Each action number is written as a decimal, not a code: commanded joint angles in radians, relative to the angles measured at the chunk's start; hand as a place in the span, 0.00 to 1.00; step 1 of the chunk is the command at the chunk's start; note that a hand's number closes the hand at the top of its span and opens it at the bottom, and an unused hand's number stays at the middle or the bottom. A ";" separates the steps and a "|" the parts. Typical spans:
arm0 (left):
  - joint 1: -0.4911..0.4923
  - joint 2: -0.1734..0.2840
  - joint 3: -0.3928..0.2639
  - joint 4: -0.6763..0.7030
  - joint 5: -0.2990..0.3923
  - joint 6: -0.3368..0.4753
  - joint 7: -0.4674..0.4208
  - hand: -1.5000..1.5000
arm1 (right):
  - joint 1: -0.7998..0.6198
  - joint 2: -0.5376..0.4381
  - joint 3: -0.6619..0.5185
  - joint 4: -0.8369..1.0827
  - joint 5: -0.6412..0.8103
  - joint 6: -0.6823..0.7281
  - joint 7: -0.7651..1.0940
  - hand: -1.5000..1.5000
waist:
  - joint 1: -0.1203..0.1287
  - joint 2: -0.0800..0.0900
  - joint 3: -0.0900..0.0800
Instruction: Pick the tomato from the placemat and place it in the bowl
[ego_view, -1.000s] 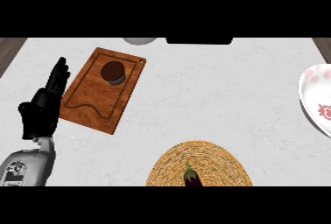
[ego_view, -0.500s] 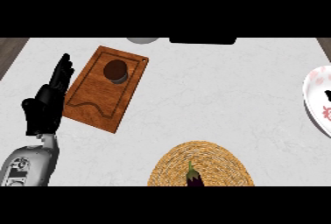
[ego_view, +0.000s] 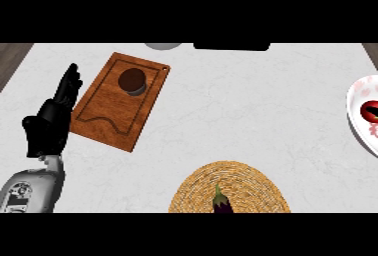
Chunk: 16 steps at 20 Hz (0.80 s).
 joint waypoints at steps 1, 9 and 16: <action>-0.036 -0.009 0.011 0.048 -0.012 0.017 -0.014 0.50 | -0.034 -0.070 -0.051 0.108 -0.054 0.057 -0.084 0.00 | -0.007 0.002 0.000; -0.013 0.018 0.032 -0.015 0.005 -0.012 0.030 0.50 | 0.049 -0.226 -0.129 0.189 -0.161 0.285 -0.110 0.00 | -0.025 -0.007 -0.001; 0.075 0.010 0.020 -0.114 -0.005 -0.011 0.062 0.50 | 0.209 -0.319 -0.172 0.220 -0.241 0.544 -0.233 0.00 | -0.028 -0.013 -0.001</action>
